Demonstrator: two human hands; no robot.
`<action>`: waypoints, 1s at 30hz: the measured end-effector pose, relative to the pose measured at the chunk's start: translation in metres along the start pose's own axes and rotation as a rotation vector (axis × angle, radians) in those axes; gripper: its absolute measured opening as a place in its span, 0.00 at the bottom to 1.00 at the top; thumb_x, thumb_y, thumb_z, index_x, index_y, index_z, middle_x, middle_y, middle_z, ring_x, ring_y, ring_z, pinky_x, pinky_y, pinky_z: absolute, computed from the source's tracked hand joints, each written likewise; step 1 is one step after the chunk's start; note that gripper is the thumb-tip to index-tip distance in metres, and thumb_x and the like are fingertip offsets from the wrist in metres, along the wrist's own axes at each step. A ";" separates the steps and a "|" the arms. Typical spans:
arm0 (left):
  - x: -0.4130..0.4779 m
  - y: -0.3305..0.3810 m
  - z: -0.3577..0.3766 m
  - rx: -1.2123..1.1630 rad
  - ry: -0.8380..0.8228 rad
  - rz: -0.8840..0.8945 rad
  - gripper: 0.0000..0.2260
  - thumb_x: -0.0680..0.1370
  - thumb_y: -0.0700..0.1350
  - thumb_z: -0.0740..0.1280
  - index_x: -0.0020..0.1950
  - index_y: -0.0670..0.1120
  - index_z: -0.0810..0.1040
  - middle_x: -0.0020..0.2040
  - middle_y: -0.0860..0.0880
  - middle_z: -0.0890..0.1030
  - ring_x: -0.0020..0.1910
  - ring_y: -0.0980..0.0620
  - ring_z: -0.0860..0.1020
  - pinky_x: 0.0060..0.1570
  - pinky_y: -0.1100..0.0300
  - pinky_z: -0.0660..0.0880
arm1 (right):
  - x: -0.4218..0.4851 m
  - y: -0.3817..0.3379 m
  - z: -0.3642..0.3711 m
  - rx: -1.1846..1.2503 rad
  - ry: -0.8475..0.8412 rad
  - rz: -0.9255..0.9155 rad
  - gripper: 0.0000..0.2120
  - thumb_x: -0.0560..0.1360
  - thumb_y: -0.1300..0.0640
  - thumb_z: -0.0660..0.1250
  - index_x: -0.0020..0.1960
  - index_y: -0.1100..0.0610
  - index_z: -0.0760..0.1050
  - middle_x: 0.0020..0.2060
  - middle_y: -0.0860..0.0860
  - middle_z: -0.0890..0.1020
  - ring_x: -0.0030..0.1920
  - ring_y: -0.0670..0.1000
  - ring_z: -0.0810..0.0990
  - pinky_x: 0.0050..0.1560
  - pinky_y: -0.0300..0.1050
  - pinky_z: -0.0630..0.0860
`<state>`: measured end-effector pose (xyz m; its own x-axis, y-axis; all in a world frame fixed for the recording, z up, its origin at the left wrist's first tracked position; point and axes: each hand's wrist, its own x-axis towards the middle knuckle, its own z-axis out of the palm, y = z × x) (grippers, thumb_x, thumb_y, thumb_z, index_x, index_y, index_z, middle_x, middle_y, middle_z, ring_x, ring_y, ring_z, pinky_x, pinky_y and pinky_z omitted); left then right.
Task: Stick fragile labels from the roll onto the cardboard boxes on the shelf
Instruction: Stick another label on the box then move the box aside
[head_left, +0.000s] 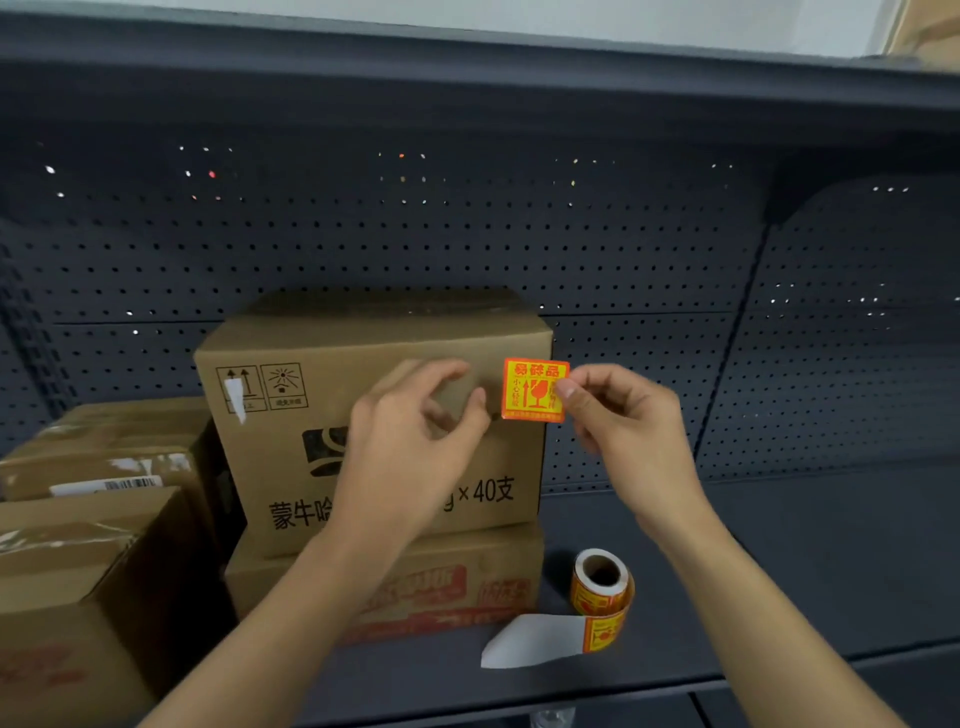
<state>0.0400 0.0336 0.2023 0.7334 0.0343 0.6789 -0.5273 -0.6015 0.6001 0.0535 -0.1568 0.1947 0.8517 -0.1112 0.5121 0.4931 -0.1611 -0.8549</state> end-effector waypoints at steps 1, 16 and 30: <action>0.003 -0.001 -0.003 0.042 0.034 0.062 0.12 0.77 0.50 0.69 0.59 0.49 0.83 0.49 0.59 0.80 0.42 0.60 0.78 0.45 0.61 0.78 | 0.004 0.000 -0.002 -0.008 -0.017 0.007 0.06 0.79 0.58 0.69 0.44 0.56 0.81 0.28 0.44 0.77 0.30 0.46 0.71 0.33 0.37 0.70; 0.051 -0.016 0.018 0.542 -0.026 0.192 0.27 0.77 0.66 0.58 0.67 0.51 0.79 0.67 0.49 0.79 0.66 0.47 0.76 0.68 0.48 0.62 | 0.038 0.013 0.007 -0.014 -0.091 0.022 0.05 0.79 0.60 0.69 0.45 0.57 0.81 0.31 0.44 0.78 0.30 0.41 0.73 0.33 0.33 0.71; 0.054 -0.023 0.028 0.552 0.062 0.201 0.18 0.76 0.58 0.70 0.61 0.51 0.82 0.55 0.48 0.84 0.57 0.43 0.78 0.59 0.45 0.65 | 0.040 0.019 0.011 -0.030 0.005 -0.047 0.05 0.77 0.59 0.72 0.43 0.52 0.82 0.35 0.46 0.83 0.36 0.41 0.78 0.39 0.35 0.75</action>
<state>0.1040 0.0266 0.2132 0.6065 -0.0869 0.7903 -0.3400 -0.9269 0.1591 0.0991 -0.1532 0.1975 0.8266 -0.1079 0.5523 0.5270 -0.1955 -0.8270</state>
